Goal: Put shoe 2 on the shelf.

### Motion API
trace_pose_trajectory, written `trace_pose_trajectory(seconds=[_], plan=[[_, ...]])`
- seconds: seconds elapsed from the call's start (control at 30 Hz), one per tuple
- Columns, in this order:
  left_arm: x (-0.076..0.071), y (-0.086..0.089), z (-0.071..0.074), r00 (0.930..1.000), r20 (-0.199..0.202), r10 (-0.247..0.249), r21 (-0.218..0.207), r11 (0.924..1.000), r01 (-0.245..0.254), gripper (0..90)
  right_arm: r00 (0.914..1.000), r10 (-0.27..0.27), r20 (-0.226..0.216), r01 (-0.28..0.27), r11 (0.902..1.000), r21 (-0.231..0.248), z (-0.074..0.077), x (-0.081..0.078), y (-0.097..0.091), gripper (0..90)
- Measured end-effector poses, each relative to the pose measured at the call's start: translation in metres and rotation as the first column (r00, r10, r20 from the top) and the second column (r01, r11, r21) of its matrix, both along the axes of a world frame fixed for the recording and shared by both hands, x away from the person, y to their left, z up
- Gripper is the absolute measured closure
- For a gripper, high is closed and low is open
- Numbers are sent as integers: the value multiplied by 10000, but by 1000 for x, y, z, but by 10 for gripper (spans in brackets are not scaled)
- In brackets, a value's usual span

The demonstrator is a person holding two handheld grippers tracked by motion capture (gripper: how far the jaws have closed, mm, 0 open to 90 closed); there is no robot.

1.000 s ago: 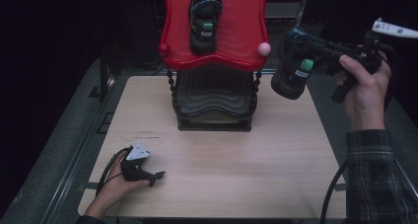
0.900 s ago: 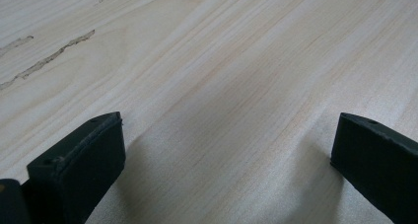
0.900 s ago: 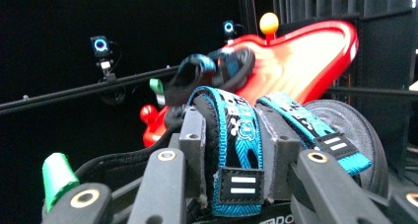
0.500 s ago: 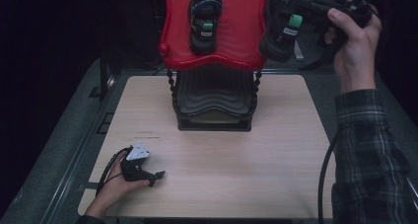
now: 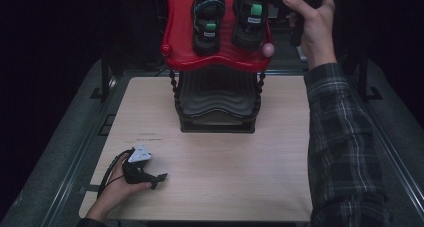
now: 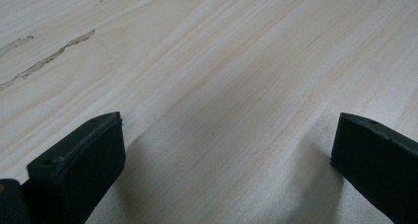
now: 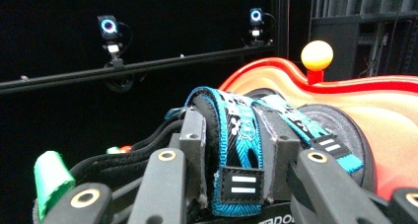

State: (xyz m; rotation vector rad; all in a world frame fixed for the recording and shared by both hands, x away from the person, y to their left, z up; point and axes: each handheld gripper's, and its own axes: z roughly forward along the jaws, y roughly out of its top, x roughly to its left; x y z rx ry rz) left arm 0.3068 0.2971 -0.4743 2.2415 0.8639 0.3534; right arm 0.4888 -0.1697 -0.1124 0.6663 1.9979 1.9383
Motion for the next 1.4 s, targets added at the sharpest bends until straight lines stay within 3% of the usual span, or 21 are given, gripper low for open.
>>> trace_pose_trajectory(seconds=[0.17, 0.3, 0.43, 0.93, 1.03, 1.2, 1.4], plan=[[0, 0, 0, 10000, 4, -12, 21, 10000, 12, 0, 9999, -172, 9, 172, 9991, -383, 2, 17, 11, 676], [0, 0, 0, 10000, 7, 6, -6, 10000, -6, 0, 9996, -280, -13, 279, 9985, -473, 1, 25, 16, 675], [0, 0, 0, 10000, 6, 7, -7, 10000, -7, 0, 9993, -374, -55, 368, 9956, -864, -4, 28, 22, 675], [0, 0, 0, 10000, 8, 2, 6, 10000, -2, 0, 9999, -18, 128, 36, 9895, -1444, -18, 15, 31, 668], [0, 0, 0, 10000, 10, 21, -19, 10000, -21, 0, 9995, -208, 218, 237, 9893, -1438, -19, 11, 30, 658], [0, 0, 0, 10000, 1, -1, 2, 10000, 1, 0, 9985, -539, 110, 549, 9884, -1415, -15, 3, 25, 490], [0, 0, 0, 10000, -10, -8, 9, 10000, 8, 0, 9933, -1133, 229, 1154, 9836, -1388, -13, -21, 1, 340]])
